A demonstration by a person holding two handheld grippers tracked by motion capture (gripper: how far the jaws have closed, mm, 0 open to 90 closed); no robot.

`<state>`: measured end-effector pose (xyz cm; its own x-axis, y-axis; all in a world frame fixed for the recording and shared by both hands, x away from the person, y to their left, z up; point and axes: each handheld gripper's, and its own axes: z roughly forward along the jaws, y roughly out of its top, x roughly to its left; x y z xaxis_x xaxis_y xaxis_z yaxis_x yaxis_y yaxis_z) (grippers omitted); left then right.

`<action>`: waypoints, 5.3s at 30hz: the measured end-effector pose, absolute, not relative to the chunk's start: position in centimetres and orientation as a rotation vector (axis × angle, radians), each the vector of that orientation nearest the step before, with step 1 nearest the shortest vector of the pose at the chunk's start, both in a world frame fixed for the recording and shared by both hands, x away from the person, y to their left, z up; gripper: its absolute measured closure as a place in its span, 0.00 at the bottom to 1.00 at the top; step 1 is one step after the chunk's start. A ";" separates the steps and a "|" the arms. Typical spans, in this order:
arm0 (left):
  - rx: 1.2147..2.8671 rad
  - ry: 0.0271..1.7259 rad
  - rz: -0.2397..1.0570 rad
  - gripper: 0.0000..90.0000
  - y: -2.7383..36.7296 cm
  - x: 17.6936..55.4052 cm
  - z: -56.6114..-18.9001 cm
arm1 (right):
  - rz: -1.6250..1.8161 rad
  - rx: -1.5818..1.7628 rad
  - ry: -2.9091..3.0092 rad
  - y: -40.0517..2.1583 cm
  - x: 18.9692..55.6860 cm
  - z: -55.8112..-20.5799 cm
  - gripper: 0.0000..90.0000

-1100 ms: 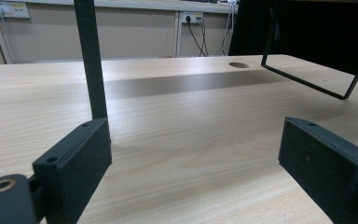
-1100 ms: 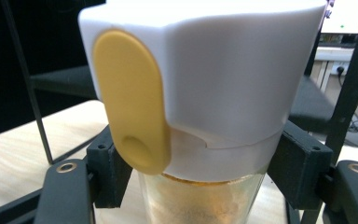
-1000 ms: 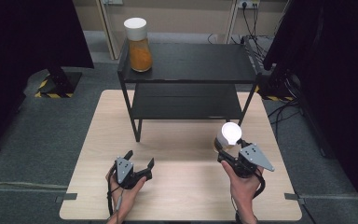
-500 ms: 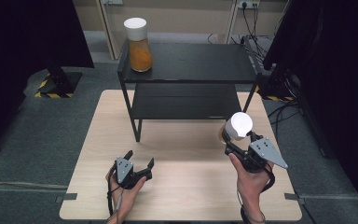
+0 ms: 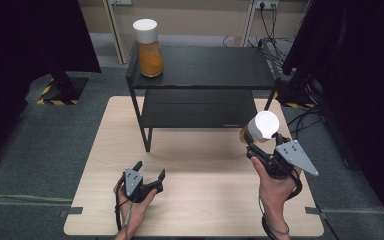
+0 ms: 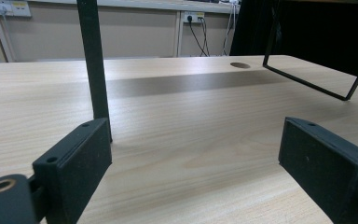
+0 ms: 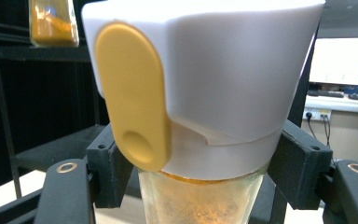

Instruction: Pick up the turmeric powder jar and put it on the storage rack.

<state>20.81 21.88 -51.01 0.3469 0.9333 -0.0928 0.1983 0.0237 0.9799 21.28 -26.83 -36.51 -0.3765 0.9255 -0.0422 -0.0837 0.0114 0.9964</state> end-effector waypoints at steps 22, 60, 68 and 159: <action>1.450 1.100 0.793 0.10 21.9 20.8 -51.0 | 1.507 0.903 1.392 -26.5 23.0 -31.5 0.34; 1.451 1.099 0.788 0.10 22.0 20.9 -51.0 | 1.397 0.954 1.414 -24.0 30.3 -21.4 0.34; 1.453 1.098 0.788 0.10 22.0 20.9 -51.0 | 1.395 1.035 1.428 -23.6 33.2 -19.3 0.34; 1.463 1.084 0.791 0.10 21.7 20.8 -51.0 | 1.345 1.191 1.497 -23.9 36.2 -17.7 0.08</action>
<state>20.85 21.69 -50.95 0.3591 0.9291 -0.0883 0.1999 0.0159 0.9797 36.21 -23.92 -17.73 -0.2548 0.9663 0.0357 0.1384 -0.0001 0.9904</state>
